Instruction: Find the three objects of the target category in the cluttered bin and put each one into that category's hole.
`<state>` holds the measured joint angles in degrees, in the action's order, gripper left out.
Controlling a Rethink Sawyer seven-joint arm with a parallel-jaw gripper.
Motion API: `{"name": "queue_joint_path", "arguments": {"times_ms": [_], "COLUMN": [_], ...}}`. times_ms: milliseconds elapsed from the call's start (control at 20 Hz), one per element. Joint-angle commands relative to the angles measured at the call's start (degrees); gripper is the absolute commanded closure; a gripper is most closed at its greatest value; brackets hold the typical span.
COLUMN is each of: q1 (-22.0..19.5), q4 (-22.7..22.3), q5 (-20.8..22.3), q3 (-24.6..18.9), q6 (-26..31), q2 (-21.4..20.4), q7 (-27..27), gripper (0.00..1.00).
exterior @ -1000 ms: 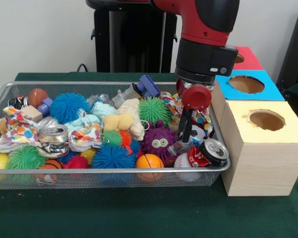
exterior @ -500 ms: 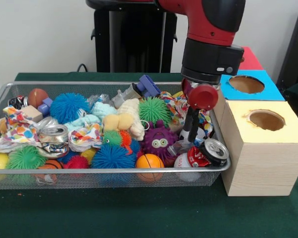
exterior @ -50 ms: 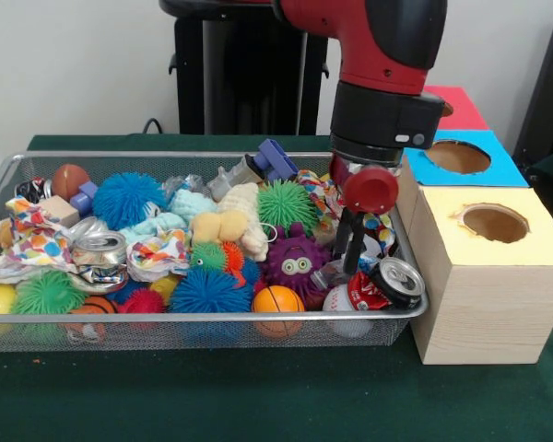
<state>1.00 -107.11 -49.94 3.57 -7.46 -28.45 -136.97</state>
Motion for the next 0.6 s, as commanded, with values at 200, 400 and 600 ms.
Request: {"name": "queue_joint_path", "arguments": {"times_ms": [200, 400, 600], "q1": [-6.5, -7.0, -5.3], "q4": [-1.0, -1.0, -1.2], "q5": [7.5, 7.8, 5.5], "q3": [-9.6, -10.4, -9.1], "q6": [-8.8, -10.4, -10.3], "q2": [5.9, 6.6, 6.1], "q7": [-17.9, -17.7, -16.5], "gripper": [0.0, 0.0, 0.0]}}
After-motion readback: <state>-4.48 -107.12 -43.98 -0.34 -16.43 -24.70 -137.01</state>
